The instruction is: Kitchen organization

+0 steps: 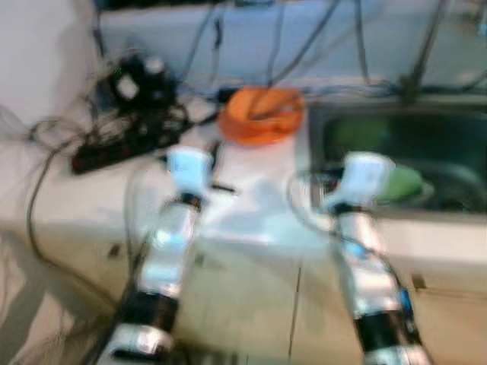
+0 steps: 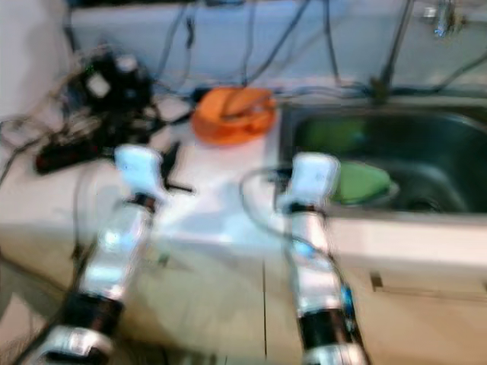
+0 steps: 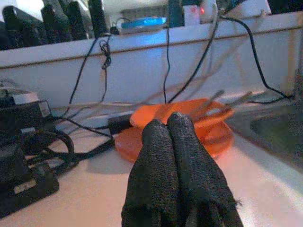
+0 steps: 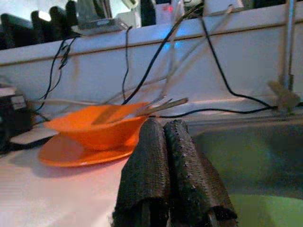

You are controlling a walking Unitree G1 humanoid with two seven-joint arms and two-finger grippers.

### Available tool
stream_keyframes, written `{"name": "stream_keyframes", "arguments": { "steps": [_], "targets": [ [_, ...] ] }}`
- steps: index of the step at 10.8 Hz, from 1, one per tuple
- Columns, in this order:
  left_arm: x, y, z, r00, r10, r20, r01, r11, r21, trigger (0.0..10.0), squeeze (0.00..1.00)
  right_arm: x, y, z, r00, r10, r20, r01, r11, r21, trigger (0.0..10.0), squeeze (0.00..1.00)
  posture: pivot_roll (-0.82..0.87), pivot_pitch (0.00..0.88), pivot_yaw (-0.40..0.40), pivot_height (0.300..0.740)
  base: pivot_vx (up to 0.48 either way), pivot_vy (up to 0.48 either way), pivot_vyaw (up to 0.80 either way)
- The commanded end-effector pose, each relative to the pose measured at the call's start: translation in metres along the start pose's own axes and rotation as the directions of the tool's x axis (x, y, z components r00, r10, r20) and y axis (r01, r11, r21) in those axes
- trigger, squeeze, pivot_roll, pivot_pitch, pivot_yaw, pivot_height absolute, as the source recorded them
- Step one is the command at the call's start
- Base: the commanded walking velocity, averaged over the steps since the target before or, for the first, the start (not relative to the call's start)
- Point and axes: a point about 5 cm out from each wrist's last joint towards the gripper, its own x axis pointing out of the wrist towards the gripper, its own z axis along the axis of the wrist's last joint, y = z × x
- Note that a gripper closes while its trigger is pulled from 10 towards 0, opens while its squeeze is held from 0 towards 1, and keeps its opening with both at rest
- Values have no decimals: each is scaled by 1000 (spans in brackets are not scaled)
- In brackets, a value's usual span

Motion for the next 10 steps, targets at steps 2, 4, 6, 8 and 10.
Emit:
{"name": "stream_keyframes", "arguments": {
  "steps": [2,4,6,8,10],
  "targets": [
    [3,-7,3,1000,-19,11,19,1000,-7,10000,0,2,-7,3,1000,-18,14,18,1000,-7,10000,0,47,0,110,740,277,0,0],
    [3,-7,3,1000,-19,13,20,1000,-7,10000,0,2,-6,3,1000,-17,16,17,1000,-7,10000,0,47,0,110,740,279,0,0],
    [3,-7,3,1000,-20,14,20,1000,-6,10000,0,2,-6,3,1000,-14,16,14,1000,-6,10000,0,47,0,109,740,279,0,0],
    [3,-7,4,1000,-22,15,23,1000,-7,10000,0,2,-6,3,1000,-15,17,15,1000,-6,10000,0,45,0,110,740,277,0,0],
    [3,-7,4,1000,-22,16,22,1000,-7,10000,0,2,-6,3,1000,-17,14,17,1000,-9,10000,0,47,0,109,740,277,0,0]
  ]
}}
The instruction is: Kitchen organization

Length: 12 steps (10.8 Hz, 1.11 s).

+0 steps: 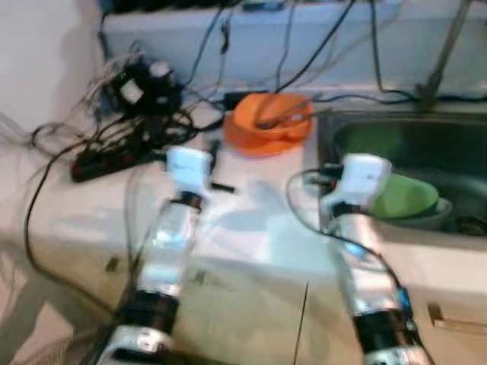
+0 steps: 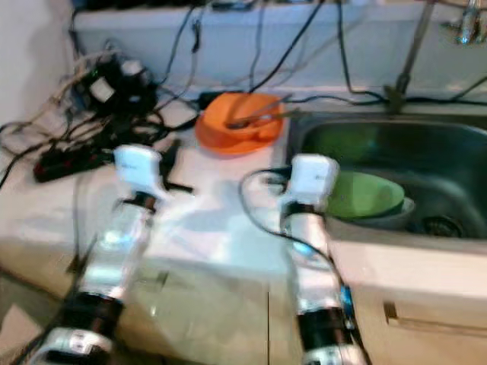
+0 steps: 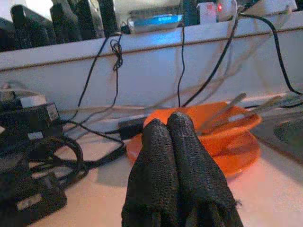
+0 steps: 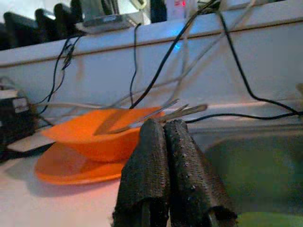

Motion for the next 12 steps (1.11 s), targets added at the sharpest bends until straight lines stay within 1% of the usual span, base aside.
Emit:
{"name": "stream_keyframes", "arguments": {
  "steps": [1,12],
  "targets": [
    [3,-8,3,1000,-21,13,21,1000,-8,10000,0,2,-7,3,1000,-21,12,21,1000,-10,10000,0,47,0,109,740,277,0,0],
    [4,-10,4,999,-33,18,34,999,-13,10000,0,1,-8,3,1000,-28,10,28,1000,-7,10000,0,44,0,111,740,276,0,0]
  ]
}}
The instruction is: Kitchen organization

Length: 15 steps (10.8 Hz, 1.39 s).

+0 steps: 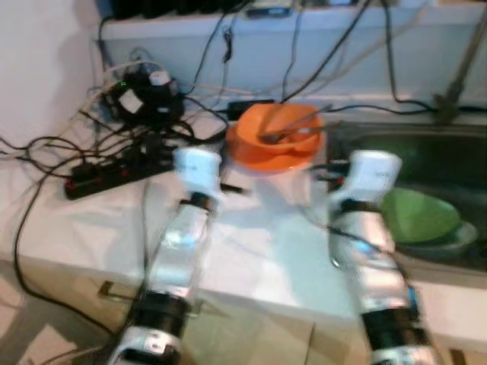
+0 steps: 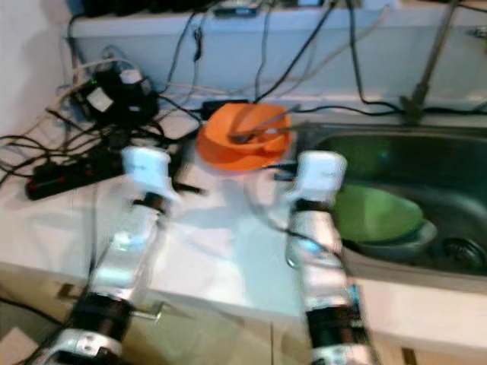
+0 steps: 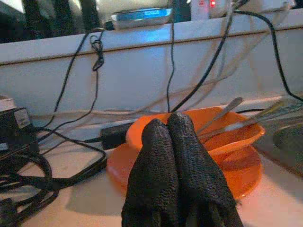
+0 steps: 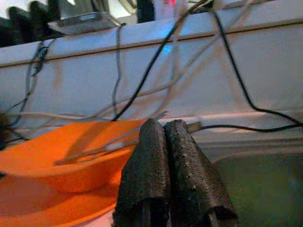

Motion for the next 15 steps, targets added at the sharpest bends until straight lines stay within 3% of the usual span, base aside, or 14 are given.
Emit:
{"name": "stream_keyframes", "arguments": {
  "steps": [1,5,7,8,9,11,12,15],
  "targets": [
    [0,12,5,999,27,20,-27,1000,14,10000,0,-2,10,-3,1000,26,-16,-25,1000,17,10000,0,48,0,109,740,0,0,0],
    [11,9,16,999,-41,-11,41,999,-33,10000,0,-1,10,-3,999,26,-20,-26,1000,12,10000,0,48,0,113,740,0,0,0],
    [22,4,16,974,-187,-125,193,980,39,10000,0,4,8,3,1000,27,-15,-27,1000,1,10000,0,50,0,117,740,0,0,0],
    [26,4,17,947,-262,-187,293,942,164,10000,0,10,3,11,1000,23,1,-23,1000,-14,10000,0,43,0,121,740,0,0,0],
    [29,6,15,929,-293,-225,343,910,233,10000,0,15,0,16,1000,20,12,-19,1000,-20,10000,0,41,0,124,740,0,0,0],
    [34,10,12,888,-361,-286,436,858,272,10000,0,25,-3,30,1000,25,15,-24,998,-54,10000,0,23,0,138,740,0,0,0],
    [38,12,12,867,-395,-303,471,847,245,10000,1000,28,-3,30,999,29,-31,-32,993,-110,10000,0,13,0,146,740,0,0,0],
    [45,4,2,787,-504,-357,582,799,154,10000,1000,33,-2,28,996,15,-86,-24,994,-103,10000,0,1,0,162,740,0,0,0]
  ]
}}
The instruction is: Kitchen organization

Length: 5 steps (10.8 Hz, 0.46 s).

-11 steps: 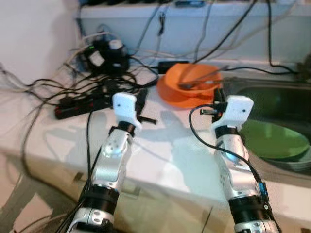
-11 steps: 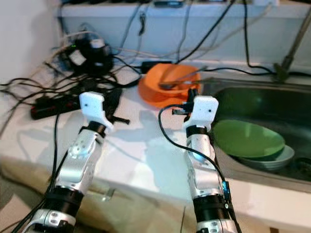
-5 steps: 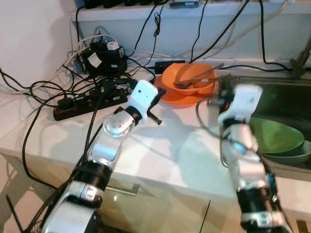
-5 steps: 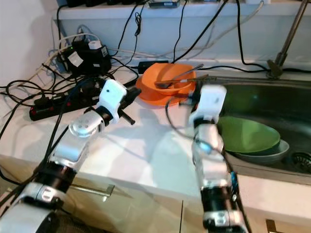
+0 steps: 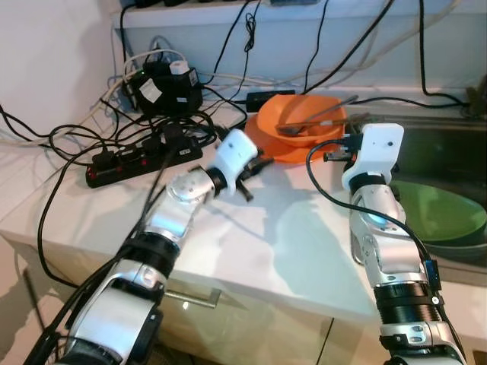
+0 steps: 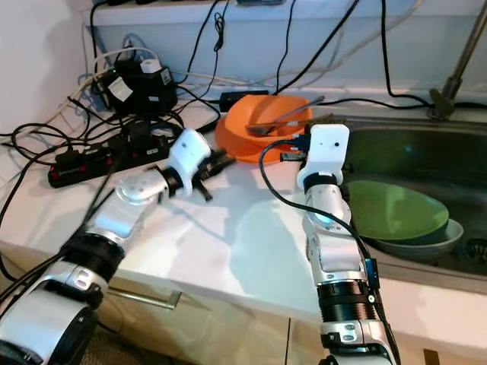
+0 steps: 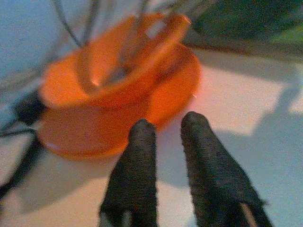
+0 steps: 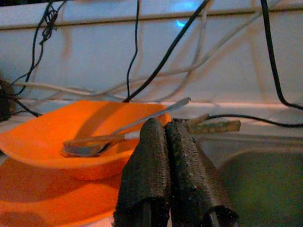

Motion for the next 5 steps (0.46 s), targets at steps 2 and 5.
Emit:
{"name": "stream_keyframes", "arguments": {
  "steps": [2,5],
  "targets": [
    [7,3,11,996,-82,-18,83,992,90,10000,1000,4,6,9,1000,6,3,-6,1000,-6,10000,0,-1,0,168,740,0,0,0],
    [26,-7,21,989,-112,-99,138,936,323,10000,0,2,-1,7,999,-32,-18,32,999,-5,10000,0,-6,0,184,740,0,0,0]
  ]
}}
